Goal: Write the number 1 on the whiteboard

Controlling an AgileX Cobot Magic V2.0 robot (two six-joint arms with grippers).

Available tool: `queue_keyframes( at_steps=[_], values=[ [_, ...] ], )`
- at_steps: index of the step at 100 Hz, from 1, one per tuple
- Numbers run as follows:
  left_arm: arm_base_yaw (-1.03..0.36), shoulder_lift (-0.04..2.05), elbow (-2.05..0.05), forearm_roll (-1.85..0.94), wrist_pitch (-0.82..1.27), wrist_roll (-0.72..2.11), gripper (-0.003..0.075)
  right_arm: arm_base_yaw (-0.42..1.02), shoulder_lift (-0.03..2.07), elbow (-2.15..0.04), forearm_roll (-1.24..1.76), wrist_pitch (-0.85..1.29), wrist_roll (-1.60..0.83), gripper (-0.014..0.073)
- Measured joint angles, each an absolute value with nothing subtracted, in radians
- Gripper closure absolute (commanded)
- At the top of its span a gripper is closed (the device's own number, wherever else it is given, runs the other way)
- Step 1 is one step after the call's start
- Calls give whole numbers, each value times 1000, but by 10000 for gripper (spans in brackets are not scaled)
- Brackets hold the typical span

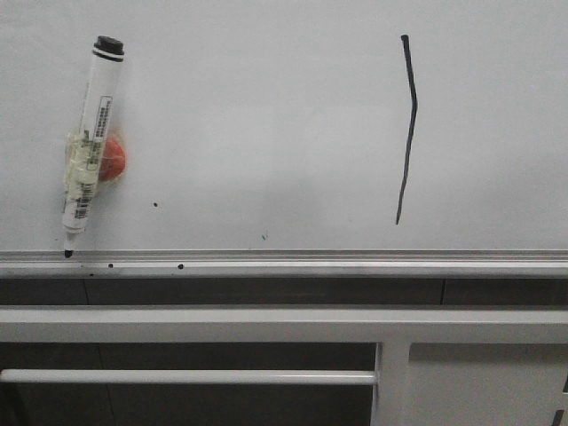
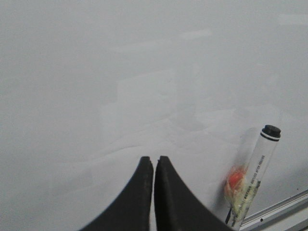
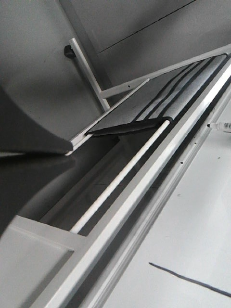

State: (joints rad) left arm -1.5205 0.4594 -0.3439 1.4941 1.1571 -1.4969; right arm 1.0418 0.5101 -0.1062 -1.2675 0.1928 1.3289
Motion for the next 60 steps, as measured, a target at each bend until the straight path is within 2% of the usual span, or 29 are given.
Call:
queue_keyframes(
  at_steps=[48,60],
  values=[
    [-1520,454,-344,1490,1167,-1494,741,1042,510,-105,-1269,197,1330,658],
    [-1410,426,-344,1488,1030,-1494,741,1042,510,-105,-1269,199,1330,658]
  ],
)
